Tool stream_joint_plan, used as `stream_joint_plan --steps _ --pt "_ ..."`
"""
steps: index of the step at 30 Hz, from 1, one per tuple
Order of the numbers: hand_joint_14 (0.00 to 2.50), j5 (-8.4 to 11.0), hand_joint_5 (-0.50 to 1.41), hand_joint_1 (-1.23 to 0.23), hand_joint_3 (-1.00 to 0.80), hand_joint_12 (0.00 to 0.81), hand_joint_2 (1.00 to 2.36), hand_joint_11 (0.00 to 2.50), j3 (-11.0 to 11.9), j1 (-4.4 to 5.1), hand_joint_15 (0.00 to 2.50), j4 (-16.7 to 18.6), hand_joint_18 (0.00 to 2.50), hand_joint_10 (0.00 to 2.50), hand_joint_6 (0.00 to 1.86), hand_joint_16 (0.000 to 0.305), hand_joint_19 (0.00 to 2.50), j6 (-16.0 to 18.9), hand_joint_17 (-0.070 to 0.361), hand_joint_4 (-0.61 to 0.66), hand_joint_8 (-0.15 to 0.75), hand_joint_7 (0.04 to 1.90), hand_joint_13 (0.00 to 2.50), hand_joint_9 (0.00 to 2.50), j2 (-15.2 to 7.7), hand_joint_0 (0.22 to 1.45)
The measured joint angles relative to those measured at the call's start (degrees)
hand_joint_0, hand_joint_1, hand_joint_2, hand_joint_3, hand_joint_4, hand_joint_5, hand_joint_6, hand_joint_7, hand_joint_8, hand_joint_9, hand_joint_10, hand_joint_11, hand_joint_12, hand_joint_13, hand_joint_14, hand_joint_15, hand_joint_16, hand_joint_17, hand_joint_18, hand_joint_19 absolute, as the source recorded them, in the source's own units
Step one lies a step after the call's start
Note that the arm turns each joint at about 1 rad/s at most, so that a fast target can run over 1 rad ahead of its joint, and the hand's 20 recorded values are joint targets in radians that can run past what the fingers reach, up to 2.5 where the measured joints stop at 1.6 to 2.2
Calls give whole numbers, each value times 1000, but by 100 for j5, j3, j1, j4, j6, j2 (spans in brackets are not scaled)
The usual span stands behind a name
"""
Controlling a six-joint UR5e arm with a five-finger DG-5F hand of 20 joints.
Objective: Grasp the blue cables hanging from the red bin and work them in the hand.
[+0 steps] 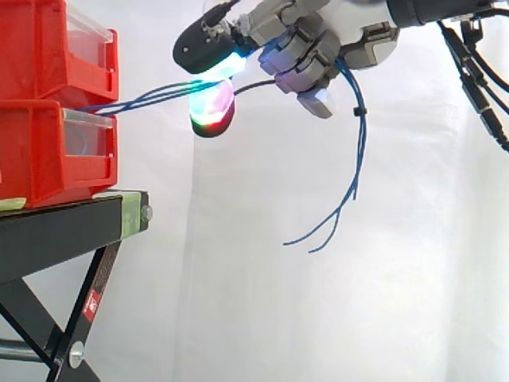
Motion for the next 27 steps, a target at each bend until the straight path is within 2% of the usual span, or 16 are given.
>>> stream_joint_plan --steps 5,7,12,18,23,27 --pt "2500 6 314 -638 469 771 1520 2500 0 0 2010 -5 2500 2500 242 244 763 5 183 278 519 1338 2085 1736 2 967" --pt "2500 4 325 -643 499 771 1456 2500 -1 0 2010 -2 2500 2500 235 244 763 7 183 273 519 1346 2085 1736 2 990" --pt "2500 -16 342 -648 543 771 1329 2500 -1 0 2010 5 2500 2500 353 244 763 16 183 250 519 1317 2085 1736 3 1060" --pt "2500 -72 338 -655 552 771 1248 2500 0 -14 2010 -4 2500 2500 454 244 763 1 183 244 519 1283 2085 1736 2 1061" --pt "2500 -101 322 -675 485 771 1332 2500 0 -27 2010 8 2500 2500 569 244 763 -103 183 236 519 1287 2085 1736 1 992" --pt "2500 -117 279 -704 452 771 1352 2500 0 -34 2010 10 2500 2500 820 244 763 -186 183 215 519 1245 2085 1736 -1 951"
